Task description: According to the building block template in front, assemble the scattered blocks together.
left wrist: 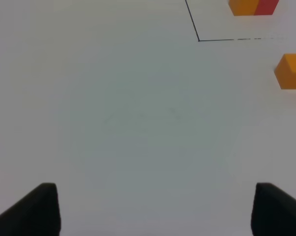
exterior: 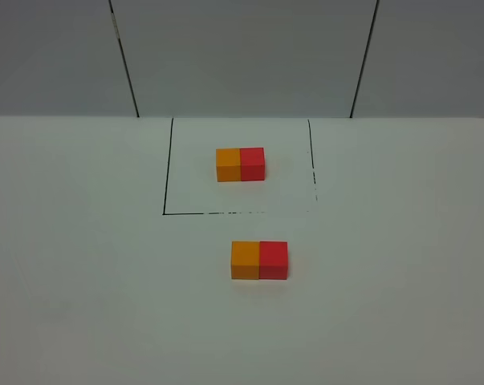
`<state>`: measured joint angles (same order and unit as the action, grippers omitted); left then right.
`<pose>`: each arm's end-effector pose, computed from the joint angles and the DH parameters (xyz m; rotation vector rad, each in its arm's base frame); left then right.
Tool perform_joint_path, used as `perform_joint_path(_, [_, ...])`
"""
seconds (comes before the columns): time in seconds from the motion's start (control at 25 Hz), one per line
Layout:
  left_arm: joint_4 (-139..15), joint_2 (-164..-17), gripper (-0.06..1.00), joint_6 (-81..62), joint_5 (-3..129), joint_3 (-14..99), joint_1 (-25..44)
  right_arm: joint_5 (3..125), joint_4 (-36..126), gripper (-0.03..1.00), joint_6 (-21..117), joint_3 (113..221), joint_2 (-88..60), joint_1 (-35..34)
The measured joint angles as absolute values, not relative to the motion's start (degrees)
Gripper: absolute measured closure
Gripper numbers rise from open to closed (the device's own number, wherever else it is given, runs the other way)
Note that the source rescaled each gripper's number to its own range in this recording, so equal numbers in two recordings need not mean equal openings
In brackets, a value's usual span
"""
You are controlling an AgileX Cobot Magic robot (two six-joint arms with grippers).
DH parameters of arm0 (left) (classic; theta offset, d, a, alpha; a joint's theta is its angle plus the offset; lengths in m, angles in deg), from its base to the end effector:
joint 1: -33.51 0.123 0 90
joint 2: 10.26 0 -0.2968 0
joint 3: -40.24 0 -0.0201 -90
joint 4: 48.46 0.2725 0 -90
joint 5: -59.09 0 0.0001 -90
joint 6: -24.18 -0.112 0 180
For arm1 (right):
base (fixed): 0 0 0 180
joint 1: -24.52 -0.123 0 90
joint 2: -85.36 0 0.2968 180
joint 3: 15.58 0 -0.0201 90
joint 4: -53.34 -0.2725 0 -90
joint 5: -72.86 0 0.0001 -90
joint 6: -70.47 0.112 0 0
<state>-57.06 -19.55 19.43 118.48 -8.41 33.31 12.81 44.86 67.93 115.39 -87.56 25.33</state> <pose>0.0262 -0.0145 0.2820 0.0904 2.0391 -0.1302 0.0206 0.0140 0.2796 -0.0366 2.0211 0.1396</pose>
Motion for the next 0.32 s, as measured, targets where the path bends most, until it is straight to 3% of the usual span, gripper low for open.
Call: perform_joint_path(0.32, [-57.1, -19.5, 0.28, 19.4, 118.5, -8.4, 33.3, 12.8, 44.9, 0.16, 67.9, 115.4, -87.6, 25.3])
